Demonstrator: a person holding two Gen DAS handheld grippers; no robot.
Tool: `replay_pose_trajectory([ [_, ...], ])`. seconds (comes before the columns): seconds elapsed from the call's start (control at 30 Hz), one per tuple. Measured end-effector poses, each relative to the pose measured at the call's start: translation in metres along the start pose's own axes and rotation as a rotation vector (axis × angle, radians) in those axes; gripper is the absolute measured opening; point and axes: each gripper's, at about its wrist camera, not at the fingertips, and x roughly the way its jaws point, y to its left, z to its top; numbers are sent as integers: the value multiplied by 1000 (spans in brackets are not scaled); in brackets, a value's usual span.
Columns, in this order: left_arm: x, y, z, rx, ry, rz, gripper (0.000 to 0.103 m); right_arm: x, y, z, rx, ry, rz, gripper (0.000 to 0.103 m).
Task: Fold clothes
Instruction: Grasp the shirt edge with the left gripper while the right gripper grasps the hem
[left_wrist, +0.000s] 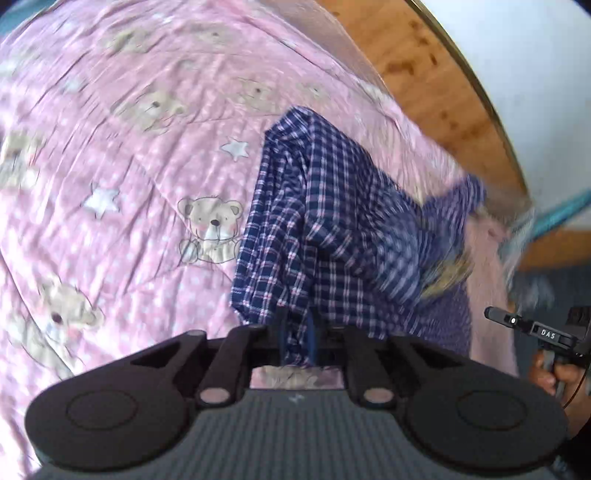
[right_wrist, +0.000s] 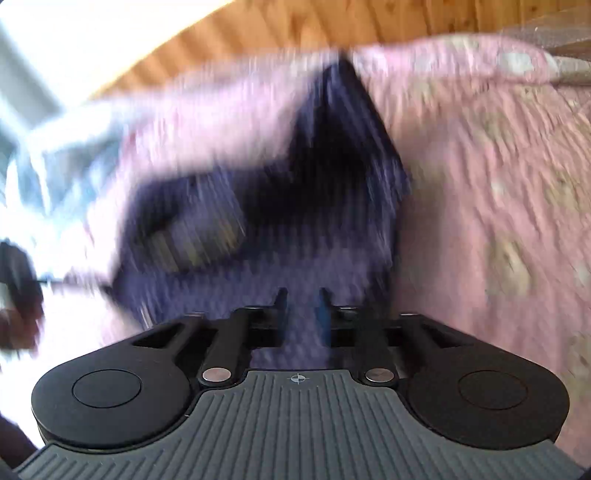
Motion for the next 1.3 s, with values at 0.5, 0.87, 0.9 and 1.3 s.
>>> replay_pose_trajectory([
  [0.5, 57, -9, 21, -304, -79, -11, 66, 116, -22, 80, 417, 36, 39, 56],
  [0.87, 14, -12, 22, -271, -23, -79, 3, -12, -1, -13, 563, -80, 57, 0],
  [0.9, 20, -6, 17, -270, 6, -45, 4, -6, 0, -31, 573, -44, 46, 0],
  [1.3, 19, 21, -8, -329, -65, 45, 12, 0, -15, -76, 469, 21, -175, 33],
])
